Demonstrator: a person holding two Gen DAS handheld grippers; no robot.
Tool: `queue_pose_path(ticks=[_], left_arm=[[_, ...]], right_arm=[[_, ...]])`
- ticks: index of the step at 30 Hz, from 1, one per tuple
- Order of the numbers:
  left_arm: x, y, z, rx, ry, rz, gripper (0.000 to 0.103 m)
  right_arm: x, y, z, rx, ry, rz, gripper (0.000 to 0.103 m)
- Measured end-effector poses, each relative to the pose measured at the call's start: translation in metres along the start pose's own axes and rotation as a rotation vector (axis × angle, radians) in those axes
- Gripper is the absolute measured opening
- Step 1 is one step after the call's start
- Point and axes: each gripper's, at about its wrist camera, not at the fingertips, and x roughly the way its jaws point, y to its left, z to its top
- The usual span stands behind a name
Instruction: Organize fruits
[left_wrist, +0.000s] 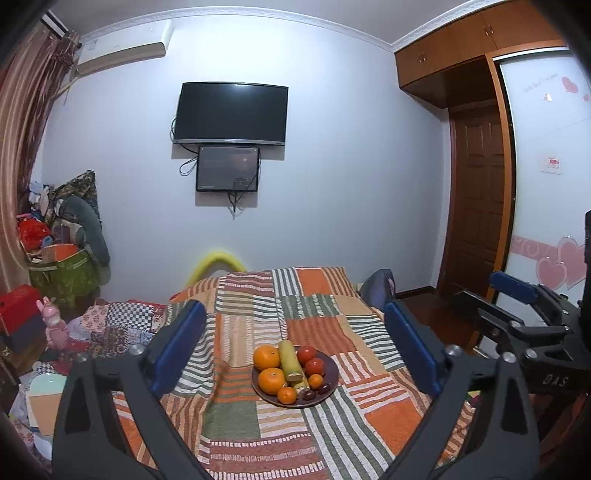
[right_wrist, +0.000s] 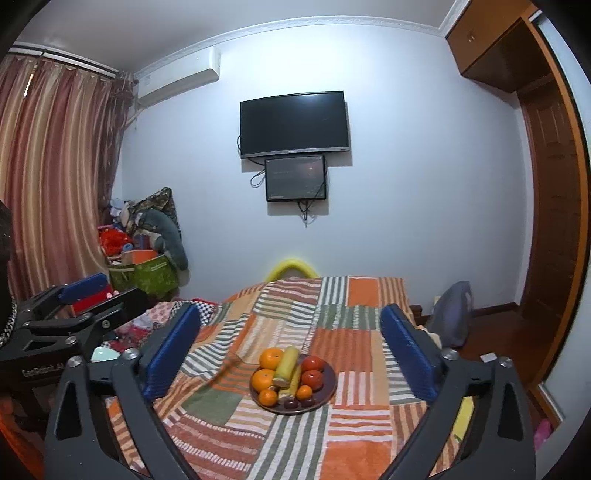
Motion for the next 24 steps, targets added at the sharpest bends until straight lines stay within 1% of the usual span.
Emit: queue_pose_path(ticks=[6, 24], left_arm=[[-0.003, 0.001, -0.004, 0.011, 0.001, 0.007, 0.101], [-0.004, 0.000, -0.009, 0.014, 0.011, 0.002, 0.101]], right_arm=[[-0.006, 0.001, -0.002, -0.005, 0.001, -0.022, 0.103], [-0.012, 0.003, -0.003, -0.003, 0.008, -0.022, 0.103]])
